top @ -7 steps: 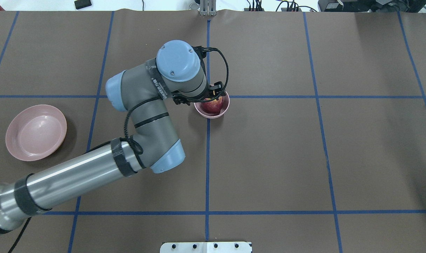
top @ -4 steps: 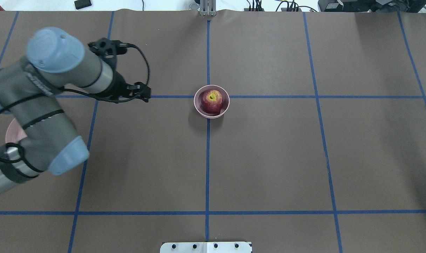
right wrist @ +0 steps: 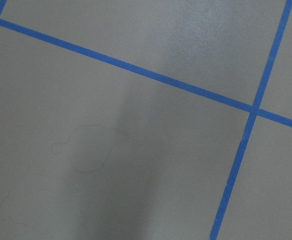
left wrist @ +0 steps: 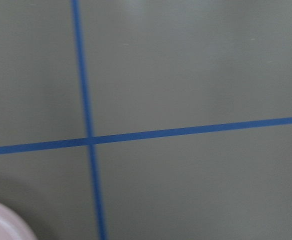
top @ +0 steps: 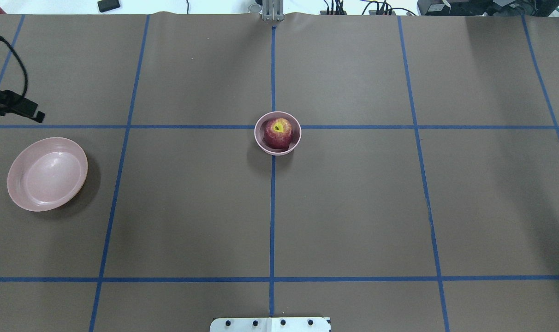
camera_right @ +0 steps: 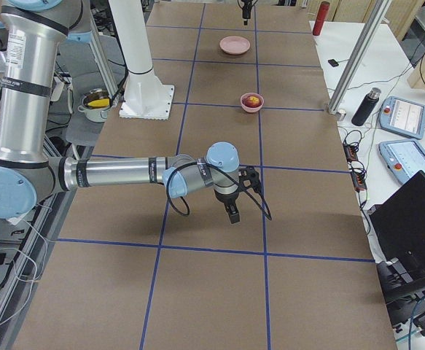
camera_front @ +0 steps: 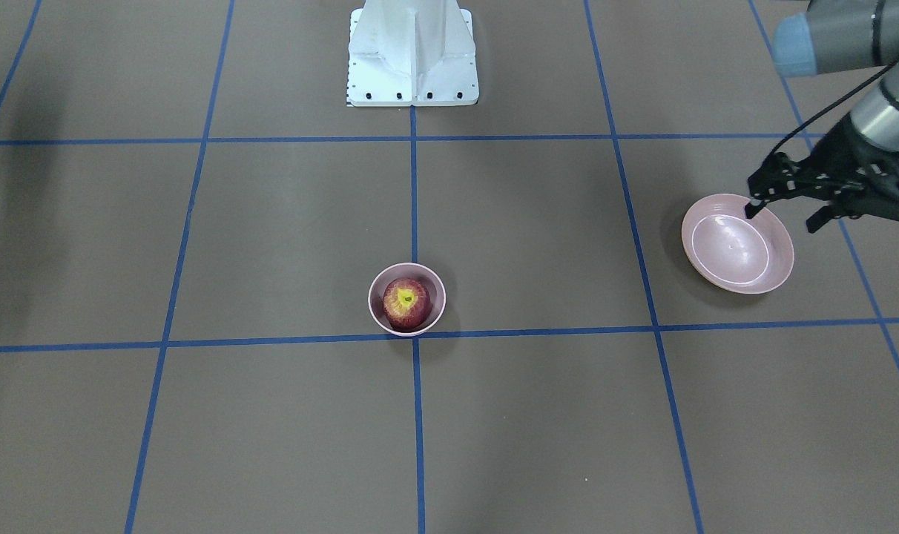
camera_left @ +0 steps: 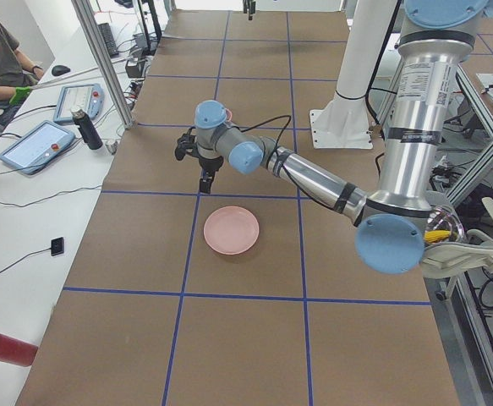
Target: Move apple from plate to bowl
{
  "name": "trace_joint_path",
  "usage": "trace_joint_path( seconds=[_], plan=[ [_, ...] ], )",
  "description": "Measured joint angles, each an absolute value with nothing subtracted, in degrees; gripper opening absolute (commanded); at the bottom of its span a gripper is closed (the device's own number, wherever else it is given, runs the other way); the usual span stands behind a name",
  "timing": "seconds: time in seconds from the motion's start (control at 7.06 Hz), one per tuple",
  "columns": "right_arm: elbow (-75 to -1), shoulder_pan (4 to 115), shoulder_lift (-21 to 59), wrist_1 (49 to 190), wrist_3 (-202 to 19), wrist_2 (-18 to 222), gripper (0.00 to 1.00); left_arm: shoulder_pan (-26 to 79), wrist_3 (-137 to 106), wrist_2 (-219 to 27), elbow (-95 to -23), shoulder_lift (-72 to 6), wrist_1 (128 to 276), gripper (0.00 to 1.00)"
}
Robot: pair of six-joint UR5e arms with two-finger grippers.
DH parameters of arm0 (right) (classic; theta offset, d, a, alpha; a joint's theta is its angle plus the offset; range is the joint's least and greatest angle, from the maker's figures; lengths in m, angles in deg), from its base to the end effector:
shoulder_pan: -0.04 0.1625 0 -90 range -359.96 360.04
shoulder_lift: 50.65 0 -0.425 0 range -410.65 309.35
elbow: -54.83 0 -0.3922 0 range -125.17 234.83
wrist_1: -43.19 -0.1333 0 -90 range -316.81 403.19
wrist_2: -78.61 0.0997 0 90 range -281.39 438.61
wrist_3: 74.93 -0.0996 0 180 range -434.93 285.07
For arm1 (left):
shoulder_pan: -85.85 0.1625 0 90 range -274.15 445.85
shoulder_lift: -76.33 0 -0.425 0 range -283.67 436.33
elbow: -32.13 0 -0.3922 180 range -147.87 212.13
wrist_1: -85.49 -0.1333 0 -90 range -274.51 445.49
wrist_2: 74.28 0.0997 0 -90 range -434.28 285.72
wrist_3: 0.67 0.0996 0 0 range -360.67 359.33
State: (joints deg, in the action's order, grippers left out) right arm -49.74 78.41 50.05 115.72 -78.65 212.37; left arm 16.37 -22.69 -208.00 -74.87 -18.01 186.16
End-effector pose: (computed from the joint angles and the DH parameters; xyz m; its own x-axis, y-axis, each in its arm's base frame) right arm -0.0239 -0.4356 0.5844 0.6675 -0.3321 0.6665 0.1448 0.9358 0.3213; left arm 0.1220 -0.5098 0.4518 0.6199 0.2552 -0.7420 -0.0699 0.9598 0.2717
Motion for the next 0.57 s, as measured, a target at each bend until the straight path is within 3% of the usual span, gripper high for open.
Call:
trace_joint_path(
  seconds=[0.57],
  plan=[
    [-50.1, 78.3, 47.6, 115.8, -82.9, 212.3, 1.0, 5.0, -3.2, -211.1, -69.3, -13.5, 185.9, 0.98]
  ],
)
